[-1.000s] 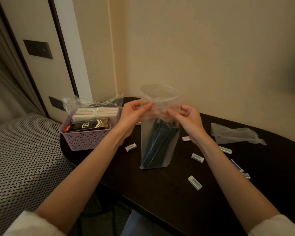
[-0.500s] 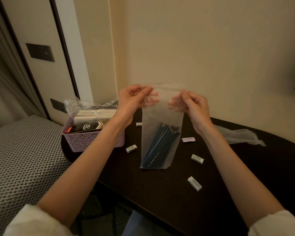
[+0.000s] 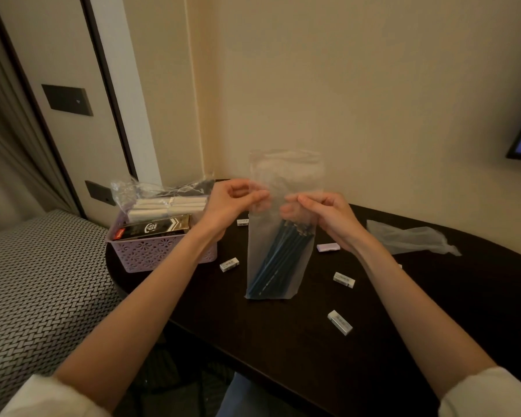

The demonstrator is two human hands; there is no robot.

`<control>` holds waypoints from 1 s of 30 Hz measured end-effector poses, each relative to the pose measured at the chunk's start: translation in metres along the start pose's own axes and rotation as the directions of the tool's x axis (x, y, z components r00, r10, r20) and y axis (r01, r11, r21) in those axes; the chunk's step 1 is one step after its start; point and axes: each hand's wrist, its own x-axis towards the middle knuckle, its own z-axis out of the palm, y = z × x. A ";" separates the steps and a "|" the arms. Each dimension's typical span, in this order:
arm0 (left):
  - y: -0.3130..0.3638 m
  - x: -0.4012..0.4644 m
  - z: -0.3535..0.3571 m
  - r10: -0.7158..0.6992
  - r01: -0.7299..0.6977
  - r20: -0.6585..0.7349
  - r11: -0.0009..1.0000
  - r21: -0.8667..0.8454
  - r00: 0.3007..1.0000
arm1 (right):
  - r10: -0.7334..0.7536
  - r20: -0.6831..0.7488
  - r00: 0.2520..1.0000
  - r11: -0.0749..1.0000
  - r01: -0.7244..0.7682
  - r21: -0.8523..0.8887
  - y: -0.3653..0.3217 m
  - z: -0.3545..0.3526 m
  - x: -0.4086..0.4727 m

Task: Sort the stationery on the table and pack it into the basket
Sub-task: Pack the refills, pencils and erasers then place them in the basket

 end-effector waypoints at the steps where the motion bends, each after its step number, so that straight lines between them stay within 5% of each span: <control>1: -0.001 0.000 -0.002 0.006 -0.006 0.002 1.000 0.001 1.000 | 0.003 0.006 1.000 1.000 -0.003 0.012 -0.002 -0.002 0.001; 9: 0.008 0.008 -0.005 0.067 -0.072 0.050 0.993 0.097 0.996 | -0.004 0.055 0.998 1.000 0.004 -0.002 -0.011 -0.017 0.002; 14: 0.007 0.005 -0.005 0.038 -0.038 0.039 0.999 0.003 0.999 | 0.049 0.052 0.997 0.976 -0.059 0.209 -0.011 -0.020 -0.002; 21: 0.013 0.003 -0.005 0.032 -0.028 0.071 0.998 -0.059 0.997 | 0.025 0.016 1.000 0.966 -0.028 0.256 -0.014 -0.015 -0.001; 26: 0.014 0.004 -0.002 0.057 -0.058 0.041 0.998 0.004 0.997 | -0.031 -0.015 0.999 0.977 0.034 0.209 -0.008 -0.017 0.002; 30: 0.016 0.002 0.001 0.096 -0.114 0.105 0.975 0.188 0.990 | -0.055 -0.058 0.997 0.994 0.049 -0.093 -0.006 -0.019 0.004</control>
